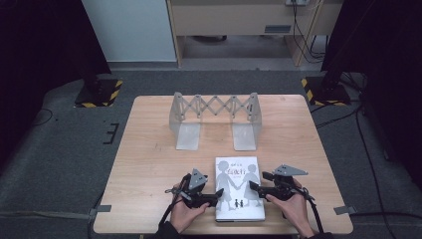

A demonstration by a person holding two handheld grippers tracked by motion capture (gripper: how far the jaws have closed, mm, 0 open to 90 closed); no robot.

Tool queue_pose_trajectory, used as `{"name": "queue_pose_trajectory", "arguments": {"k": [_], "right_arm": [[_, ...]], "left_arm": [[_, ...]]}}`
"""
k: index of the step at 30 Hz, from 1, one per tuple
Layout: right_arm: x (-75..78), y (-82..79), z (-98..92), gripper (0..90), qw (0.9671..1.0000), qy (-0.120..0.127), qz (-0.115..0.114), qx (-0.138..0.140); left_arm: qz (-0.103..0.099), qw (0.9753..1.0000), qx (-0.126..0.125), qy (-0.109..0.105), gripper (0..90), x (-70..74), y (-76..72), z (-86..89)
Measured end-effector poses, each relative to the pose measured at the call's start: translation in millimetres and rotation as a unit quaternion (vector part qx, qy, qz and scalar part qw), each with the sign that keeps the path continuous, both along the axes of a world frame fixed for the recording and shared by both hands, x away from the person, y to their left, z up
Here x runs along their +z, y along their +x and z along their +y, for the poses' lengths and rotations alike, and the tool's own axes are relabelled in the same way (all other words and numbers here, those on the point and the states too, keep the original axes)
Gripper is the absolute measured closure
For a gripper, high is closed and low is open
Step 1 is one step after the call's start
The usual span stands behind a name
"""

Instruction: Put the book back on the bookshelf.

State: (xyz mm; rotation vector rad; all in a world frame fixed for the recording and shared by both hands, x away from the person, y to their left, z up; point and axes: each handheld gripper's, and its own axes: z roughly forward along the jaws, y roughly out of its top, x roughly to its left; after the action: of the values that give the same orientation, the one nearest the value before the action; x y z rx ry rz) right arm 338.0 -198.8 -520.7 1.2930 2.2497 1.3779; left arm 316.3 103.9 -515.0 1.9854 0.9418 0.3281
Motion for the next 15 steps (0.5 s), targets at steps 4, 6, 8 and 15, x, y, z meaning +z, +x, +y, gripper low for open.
{"name": "queue_pose_trajectory", "arguments": {"k": [4,6,8,15], "right_arm": [[-1.6,0.6,1.5,27.7,0.9999,0.009,0.005,0.002],[-2.5,1.3,2.3,27.5,0.9999,0.014,0.007,0.003],[-2.8,1.7,2.5,27.5,0.9998,0.016,0.008,0.004],[-4.9,3.3,6.4,26.8,0.9995,0.027,0.016,0.008]], "left_arm": [[-0.002,1.0000,-0.005,-0.006,17.0,-3.0,1.8,-5.0],[0.000,0.9999,-0.006,-0.012,13.0,-4.5,3.0,-6.3],[0.001,0.9999,-0.004,-0.016,10.9,-6.3,4.6,-7.2],[0.011,0.9995,-0.007,-0.029,3.8,-10.9,10.2,-5.6]]}}
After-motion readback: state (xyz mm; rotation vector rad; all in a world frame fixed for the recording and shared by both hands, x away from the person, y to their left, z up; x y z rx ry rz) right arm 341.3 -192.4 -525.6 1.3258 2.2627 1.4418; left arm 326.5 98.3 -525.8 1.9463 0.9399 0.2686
